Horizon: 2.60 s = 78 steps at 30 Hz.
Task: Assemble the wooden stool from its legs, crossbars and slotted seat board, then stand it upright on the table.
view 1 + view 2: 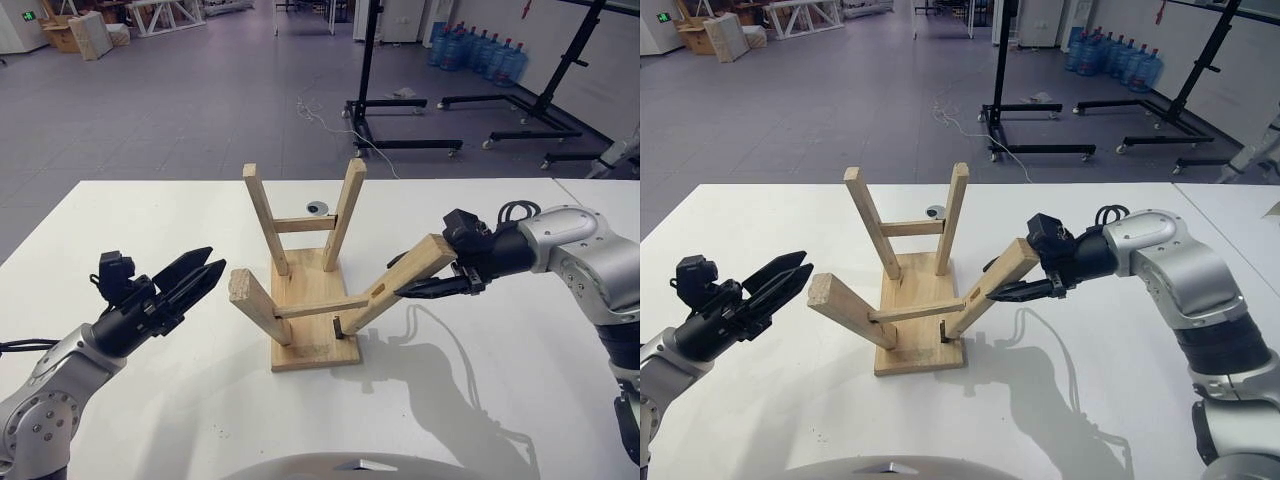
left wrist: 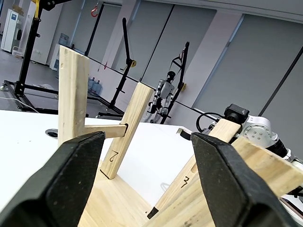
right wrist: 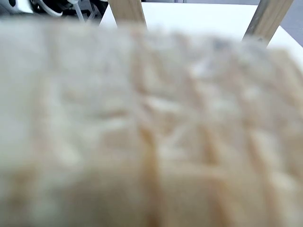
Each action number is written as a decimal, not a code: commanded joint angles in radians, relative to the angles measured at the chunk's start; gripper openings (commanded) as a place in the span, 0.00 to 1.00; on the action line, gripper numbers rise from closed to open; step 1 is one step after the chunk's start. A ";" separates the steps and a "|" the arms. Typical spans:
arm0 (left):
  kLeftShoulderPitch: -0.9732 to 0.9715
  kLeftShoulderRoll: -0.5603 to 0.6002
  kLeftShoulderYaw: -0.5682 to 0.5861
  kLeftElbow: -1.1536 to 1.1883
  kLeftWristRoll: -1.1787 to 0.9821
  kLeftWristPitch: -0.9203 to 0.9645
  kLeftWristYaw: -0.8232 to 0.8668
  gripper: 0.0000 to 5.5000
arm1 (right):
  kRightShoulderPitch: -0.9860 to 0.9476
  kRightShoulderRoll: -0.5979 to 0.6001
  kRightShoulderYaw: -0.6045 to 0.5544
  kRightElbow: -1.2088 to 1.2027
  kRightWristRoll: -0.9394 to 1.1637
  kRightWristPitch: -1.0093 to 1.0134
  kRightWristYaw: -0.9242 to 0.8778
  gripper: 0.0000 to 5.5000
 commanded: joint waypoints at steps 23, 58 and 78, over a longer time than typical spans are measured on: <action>0.008 -0.011 -0.026 -0.013 0.029 -0.004 0.015 0.60 | -0.002 0.046 0.056 -0.116 -0.026 0.031 -0.112 0.37; -0.004 -0.025 -0.061 0.015 0.087 -0.033 0.009 0.60 | -0.115 0.150 0.193 -0.103 -0.113 0.023 -0.116 0.37; 0.040 -0.051 -0.060 0.102 0.179 -0.077 -0.005 0.60 | -0.139 0.180 0.193 -0.139 -0.127 0.089 -0.186 0.57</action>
